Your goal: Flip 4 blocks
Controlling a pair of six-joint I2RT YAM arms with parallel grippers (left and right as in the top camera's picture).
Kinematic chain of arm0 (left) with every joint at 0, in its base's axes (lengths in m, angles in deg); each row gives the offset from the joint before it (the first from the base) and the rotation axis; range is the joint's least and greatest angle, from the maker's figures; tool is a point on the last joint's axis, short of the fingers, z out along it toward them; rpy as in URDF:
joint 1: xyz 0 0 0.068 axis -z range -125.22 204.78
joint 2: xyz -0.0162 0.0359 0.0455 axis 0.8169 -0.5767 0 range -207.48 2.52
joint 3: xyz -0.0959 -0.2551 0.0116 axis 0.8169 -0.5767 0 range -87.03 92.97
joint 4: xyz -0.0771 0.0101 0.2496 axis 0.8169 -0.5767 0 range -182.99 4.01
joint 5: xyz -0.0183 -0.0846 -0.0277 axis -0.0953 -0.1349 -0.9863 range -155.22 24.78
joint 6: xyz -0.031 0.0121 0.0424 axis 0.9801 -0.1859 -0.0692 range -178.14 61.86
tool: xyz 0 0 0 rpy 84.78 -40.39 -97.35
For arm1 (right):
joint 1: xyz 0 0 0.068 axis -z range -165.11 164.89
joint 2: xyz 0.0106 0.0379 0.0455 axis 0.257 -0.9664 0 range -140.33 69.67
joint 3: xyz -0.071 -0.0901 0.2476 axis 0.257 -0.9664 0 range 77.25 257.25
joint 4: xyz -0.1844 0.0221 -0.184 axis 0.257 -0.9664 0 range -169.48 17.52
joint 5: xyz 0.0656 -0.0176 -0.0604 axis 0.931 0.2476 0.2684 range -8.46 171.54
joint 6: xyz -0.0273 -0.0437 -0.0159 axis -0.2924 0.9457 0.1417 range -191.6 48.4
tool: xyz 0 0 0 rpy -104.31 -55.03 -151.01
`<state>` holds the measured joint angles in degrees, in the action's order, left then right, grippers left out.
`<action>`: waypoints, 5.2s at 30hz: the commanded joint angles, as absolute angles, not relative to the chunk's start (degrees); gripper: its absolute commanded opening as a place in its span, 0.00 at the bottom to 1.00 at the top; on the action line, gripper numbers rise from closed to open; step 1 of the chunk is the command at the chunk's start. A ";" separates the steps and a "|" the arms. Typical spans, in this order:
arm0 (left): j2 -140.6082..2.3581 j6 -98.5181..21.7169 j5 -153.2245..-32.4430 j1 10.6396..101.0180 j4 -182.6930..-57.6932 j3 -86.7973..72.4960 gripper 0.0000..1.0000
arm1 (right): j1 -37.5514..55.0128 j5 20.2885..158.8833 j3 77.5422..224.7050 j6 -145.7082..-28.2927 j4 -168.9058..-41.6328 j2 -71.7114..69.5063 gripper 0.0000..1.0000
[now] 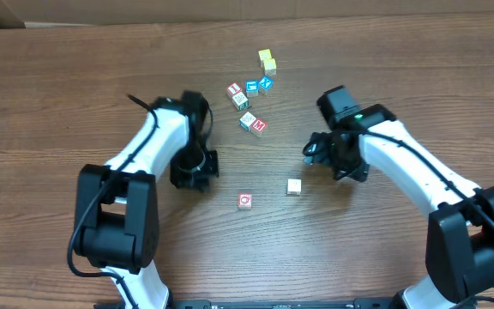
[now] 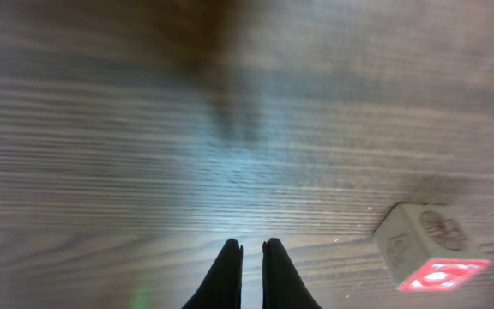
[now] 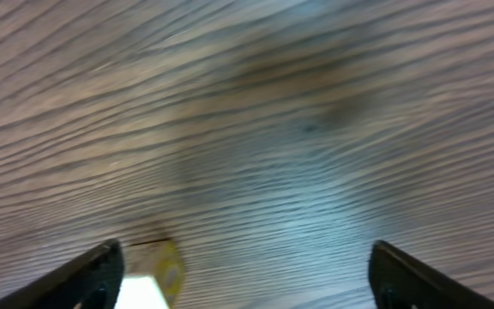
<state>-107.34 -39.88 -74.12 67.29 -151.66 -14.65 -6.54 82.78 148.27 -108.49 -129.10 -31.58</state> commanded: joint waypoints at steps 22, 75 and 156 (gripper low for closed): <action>-107.74 -35.42 -84.38 76.93 -139.77 -20.24 0.04 | -4.53 83.17 146.81 -105.62 -130.28 -29.77 1.00; -107.74 -34.13 -69.23 61.92 -130.67 -20.37 0.21 | -37.99 71.96 142.20 -135.30 -110.20 -28.19 0.72; -107.74 -34.13 -69.27 61.94 -125.36 -24.42 0.31 | -39.26 59.37 153.50 -126.17 -120.36 -41.51 0.34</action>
<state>-105.37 -34.41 -72.27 62.29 -125.27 -22.01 -39.47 61.58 152.25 -127.00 -120.23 -41.90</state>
